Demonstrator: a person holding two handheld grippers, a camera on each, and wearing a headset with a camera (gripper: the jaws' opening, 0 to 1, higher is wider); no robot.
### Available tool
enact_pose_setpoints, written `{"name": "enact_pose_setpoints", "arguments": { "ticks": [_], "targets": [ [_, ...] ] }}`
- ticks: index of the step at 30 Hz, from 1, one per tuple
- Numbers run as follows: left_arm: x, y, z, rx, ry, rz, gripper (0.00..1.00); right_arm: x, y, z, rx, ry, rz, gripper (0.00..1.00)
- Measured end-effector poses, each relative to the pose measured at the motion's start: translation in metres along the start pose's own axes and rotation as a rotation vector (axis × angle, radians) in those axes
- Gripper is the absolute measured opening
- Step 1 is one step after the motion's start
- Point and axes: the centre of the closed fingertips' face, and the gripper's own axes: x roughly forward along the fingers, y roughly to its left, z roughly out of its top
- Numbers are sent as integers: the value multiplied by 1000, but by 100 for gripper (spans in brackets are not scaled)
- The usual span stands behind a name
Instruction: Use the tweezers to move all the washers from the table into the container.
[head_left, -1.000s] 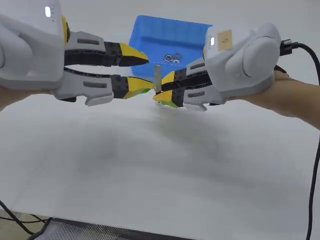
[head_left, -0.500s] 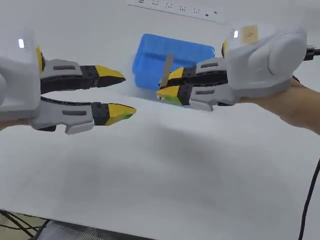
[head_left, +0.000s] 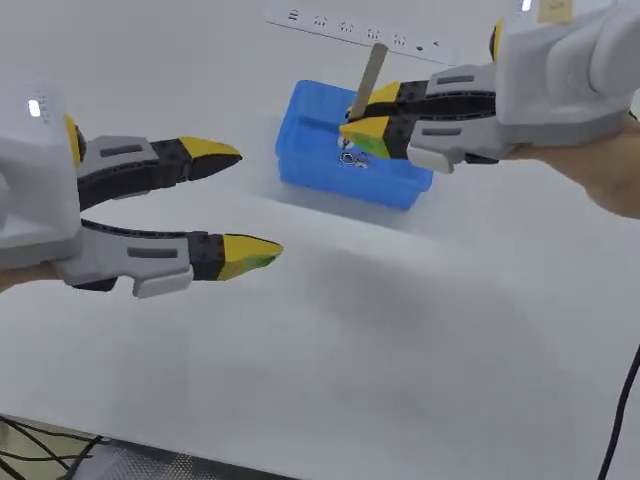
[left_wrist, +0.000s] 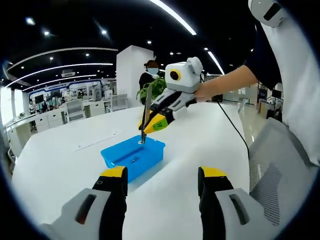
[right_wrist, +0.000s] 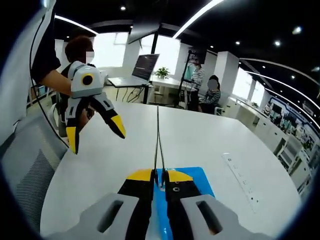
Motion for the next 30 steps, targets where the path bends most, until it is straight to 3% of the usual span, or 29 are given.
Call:
{"name": "enact_pose_setpoints", "arguments": {
  "ticks": [4,6,12,14,16,17,22,24,26,30],
  "targets": [
    [-3,5,-6,-13,10,15,72,7,-16,-4,31,-9,-25,9],
    [-5,10,-8,-11,7,38,79,11,-23,-5,89,-36,-37,9],
    [-8,21,-15,-18,18,87,93,21,-39,-26,115,-13,-53,9],
    [-10,25,-14,-40,2,101,96,25,-43,-37,132,2,-58,9],
    [-9,29,-5,-87,-60,129,99,30,-48,-49,157,18,-59,9],
    [-10,31,-3,-117,-82,139,99,32,-50,-56,161,34,-59,9],
    [-10,28,-7,-91,-52,137,99,42,-51,-75,185,69,-53,9],
    [-13,31,-1,-127,-96,163,100,45,-49,-80,196,72,-49,9],
    [-17,35,-3,-130,-91,178,100,46,-47,-87,180,95,-39,9],
    [-20,39,-4,-131,-90,185,100,47,-45,-91,188,93,-37,9]
  ]
}}
